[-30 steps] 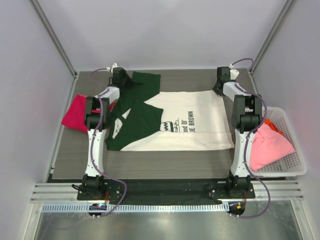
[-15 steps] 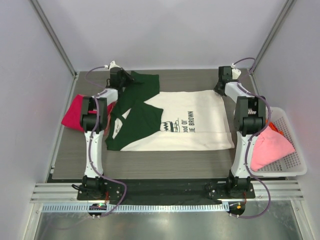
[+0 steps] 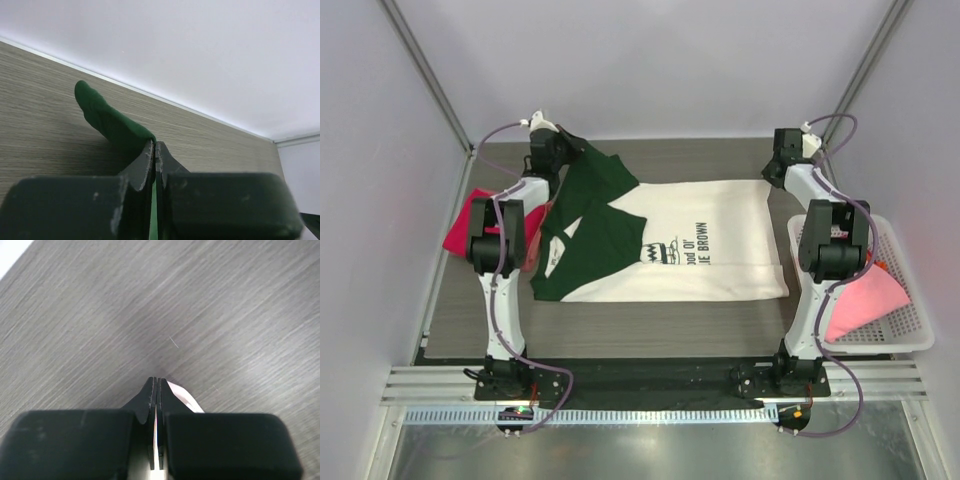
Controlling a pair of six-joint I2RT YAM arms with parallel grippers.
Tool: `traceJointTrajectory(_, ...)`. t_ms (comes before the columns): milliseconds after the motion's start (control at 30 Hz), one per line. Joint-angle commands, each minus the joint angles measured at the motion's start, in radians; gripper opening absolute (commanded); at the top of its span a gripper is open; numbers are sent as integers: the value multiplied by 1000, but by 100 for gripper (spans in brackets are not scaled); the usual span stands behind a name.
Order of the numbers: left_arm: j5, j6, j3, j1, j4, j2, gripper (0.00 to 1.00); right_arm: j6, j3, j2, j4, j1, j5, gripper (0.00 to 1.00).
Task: Fold and stack the t-shirts
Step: Fold the tshirt
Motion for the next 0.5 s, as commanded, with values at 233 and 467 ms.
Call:
traceJointTrajectory(233,63,52,-99,4,115,-157,0,19,-54,-99,36,-11,-73,1)
traceJointTrajectory(467,89,21,-254,26,199,-259,0,16,-103,-153,30,-13,-89,1)
